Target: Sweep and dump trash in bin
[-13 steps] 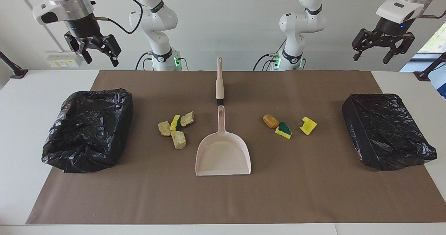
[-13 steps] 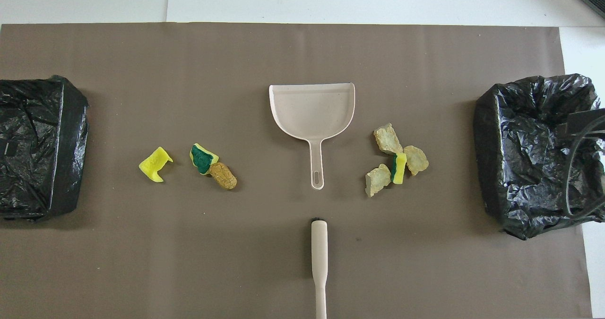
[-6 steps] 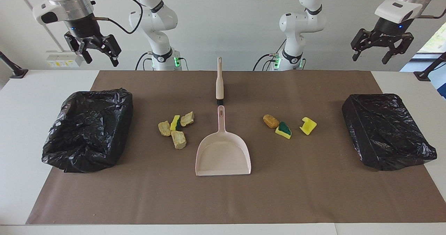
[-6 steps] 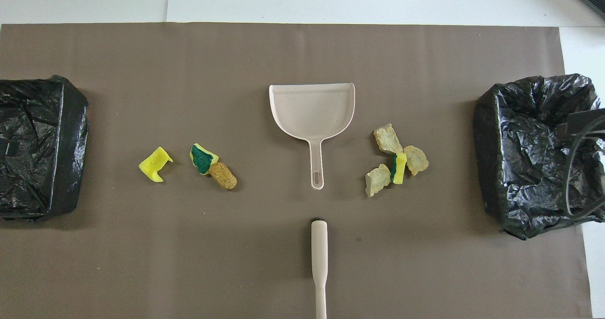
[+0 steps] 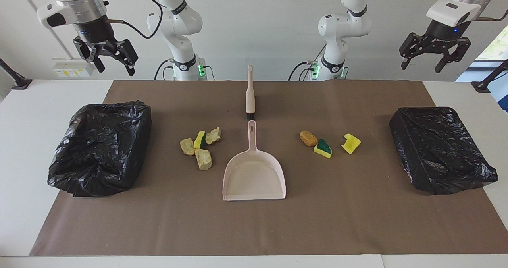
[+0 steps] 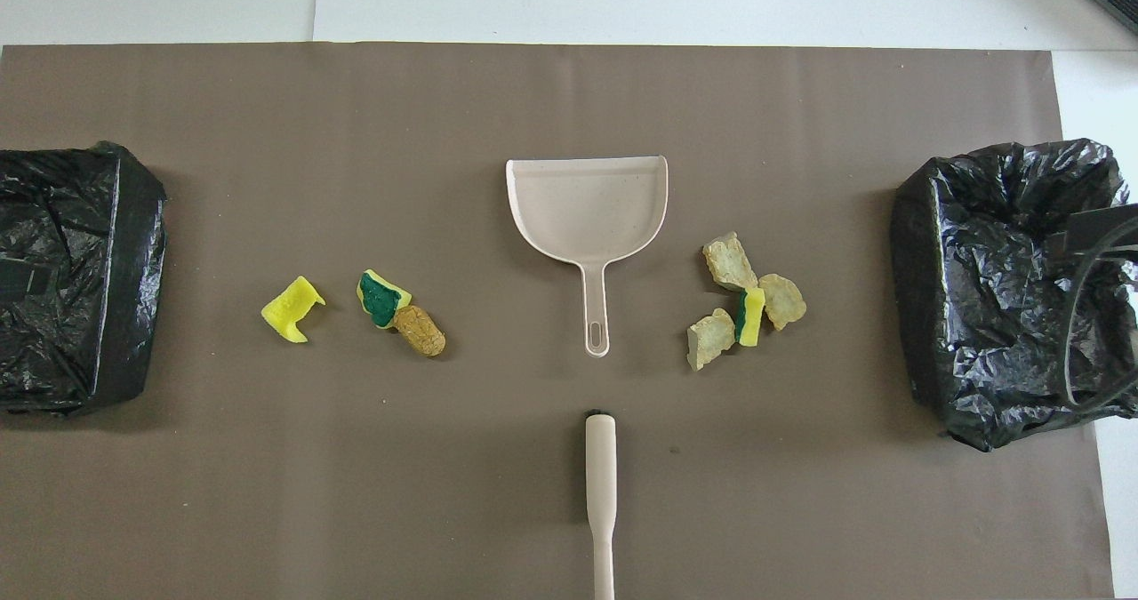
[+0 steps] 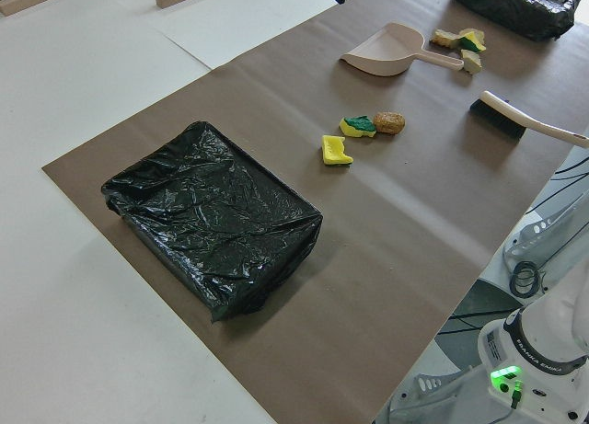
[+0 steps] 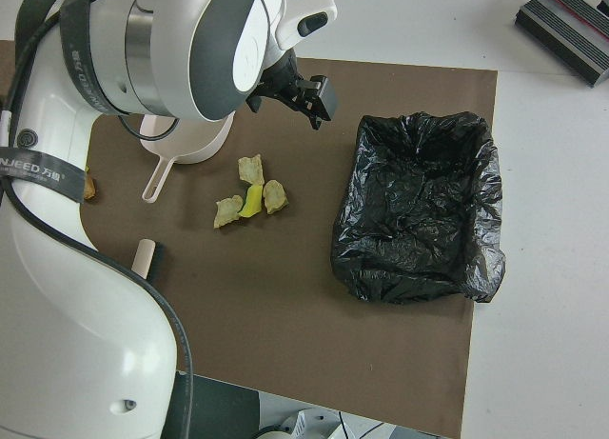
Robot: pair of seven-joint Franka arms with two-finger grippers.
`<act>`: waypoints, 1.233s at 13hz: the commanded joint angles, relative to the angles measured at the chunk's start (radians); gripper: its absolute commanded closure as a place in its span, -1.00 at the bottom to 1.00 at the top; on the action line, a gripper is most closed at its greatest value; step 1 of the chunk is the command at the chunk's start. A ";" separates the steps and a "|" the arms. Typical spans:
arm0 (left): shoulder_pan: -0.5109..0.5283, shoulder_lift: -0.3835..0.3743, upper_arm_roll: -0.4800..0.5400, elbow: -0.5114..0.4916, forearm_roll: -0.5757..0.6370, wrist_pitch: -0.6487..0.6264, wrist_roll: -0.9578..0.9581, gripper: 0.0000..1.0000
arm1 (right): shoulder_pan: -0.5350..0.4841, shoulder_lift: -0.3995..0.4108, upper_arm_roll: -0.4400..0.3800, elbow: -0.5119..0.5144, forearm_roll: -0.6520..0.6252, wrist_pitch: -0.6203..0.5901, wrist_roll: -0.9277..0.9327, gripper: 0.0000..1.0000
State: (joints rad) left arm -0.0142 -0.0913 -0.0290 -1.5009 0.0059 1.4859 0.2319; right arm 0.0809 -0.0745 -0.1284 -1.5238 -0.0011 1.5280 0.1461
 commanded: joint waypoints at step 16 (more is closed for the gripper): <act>-0.716 -0.088 0.003 -0.531 -0.086 0.395 -0.688 -1.00 | 0.000 -0.018 -0.002 -0.018 -0.002 0.000 -0.010 -1.00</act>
State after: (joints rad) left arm -0.6629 -0.1363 -0.0484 -1.9470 -0.0542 1.8179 -0.3695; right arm 0.0809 -0.0745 -0.1284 -1.5238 -0.0011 1.5280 0.1461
